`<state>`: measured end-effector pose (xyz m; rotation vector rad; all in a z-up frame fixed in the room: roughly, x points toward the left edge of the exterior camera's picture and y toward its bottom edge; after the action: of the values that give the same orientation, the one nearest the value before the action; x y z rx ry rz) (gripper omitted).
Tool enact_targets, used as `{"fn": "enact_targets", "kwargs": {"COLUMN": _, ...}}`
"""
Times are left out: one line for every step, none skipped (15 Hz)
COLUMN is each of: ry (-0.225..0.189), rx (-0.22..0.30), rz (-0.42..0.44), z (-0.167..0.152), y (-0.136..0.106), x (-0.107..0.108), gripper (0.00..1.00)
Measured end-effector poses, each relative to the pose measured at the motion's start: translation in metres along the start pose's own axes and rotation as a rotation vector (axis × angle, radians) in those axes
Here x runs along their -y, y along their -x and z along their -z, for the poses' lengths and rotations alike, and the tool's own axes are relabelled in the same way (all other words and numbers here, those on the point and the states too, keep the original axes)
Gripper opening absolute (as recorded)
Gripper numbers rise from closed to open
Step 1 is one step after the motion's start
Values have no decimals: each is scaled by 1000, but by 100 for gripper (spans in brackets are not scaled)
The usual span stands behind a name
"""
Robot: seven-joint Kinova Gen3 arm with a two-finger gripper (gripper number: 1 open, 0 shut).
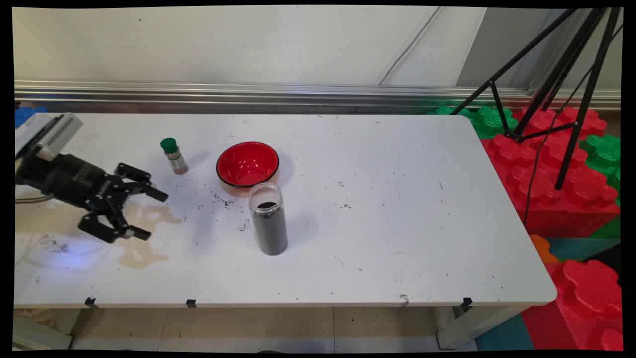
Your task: Pick up the black seasoning powder from the table
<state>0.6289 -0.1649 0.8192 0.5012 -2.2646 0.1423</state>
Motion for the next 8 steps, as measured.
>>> {"fn": "enact_targets", "kwargs": {"ry": 2, "rx": -8, "rz": -3, "z": -6, "y": -2, "x": 0, "gripper": 100}}
{"fn": "enact_targets", "kwargs": {"ry": 4, "rx": -17, "rz": -5, "z": -13, "y": -4, "x": -1, "gripper": 100}}
{"fn": "enact_targets", "kwargs": {"ry": 6, "rx": -27, "rz": -9, "z": -19, "y": -6, "x": -1, "gripper": 100}}
{"fn": "enact_targets", "kwargs": {"ry": 7, "rx": -36, "rz": -13, "z": -25, "y": -7, "x": -1, "gripper": 100}}
{"fn": "enact_targets", "kwargs": {"ry": 8, "rx": -41, "rz": -14, "z": -29, "y": -8, "x": -1, "gripper": 100}}
{"fn": "enact_targets", "kwargs": {"ry": 8, "rx": -50, "rz": -17, "z": -35, "y": -9, "x": -1, "gripper": 100}}
{"fn": "enact_targets", "kwargs": {"ry": 9, "rx": -55, "rz": -19, "z": -39, "y": -10, "x": 0, "gripper": 100}}
{"fn": "enact_targets", "kwargs": {"ry": 10, "rx": -63, "rz": -21, "z": -44, "y": -10, "x": 0, "gripper": 100}}
